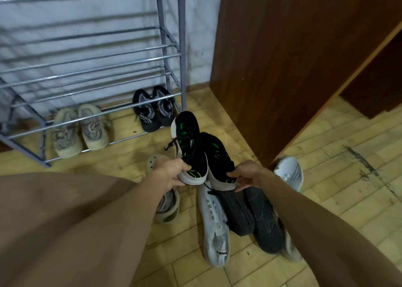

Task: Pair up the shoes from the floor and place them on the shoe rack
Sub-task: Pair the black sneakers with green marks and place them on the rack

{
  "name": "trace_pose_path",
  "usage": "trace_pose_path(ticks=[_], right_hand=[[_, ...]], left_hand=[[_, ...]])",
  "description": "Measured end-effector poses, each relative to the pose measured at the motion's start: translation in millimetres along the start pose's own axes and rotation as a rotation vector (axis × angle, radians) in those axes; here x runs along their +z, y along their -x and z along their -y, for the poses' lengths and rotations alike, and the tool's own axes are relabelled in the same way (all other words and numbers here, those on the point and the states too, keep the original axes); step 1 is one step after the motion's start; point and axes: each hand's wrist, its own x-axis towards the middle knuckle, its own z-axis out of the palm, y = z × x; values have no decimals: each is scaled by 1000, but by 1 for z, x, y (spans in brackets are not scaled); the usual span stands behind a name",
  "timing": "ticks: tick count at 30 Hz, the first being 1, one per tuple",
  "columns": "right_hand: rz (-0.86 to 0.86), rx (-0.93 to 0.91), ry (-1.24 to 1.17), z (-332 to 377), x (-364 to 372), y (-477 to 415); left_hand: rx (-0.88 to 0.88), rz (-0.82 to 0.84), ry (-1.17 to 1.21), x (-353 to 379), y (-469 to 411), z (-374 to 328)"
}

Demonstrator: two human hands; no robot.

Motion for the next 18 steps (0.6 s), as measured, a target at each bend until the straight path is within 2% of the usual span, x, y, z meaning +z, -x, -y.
trace_pose_path(ticks=[6,10,18], right_hand=[[-50,-258,-32,55,15,69],[-50,-339,-32,93,31,104],[-79,-392,-58,157,69,89]], left_hand=[[178,-98,6,-47,75,-47],[218,-196,47,-81,106,-63],[145,-243,170,-108,78,-87]])
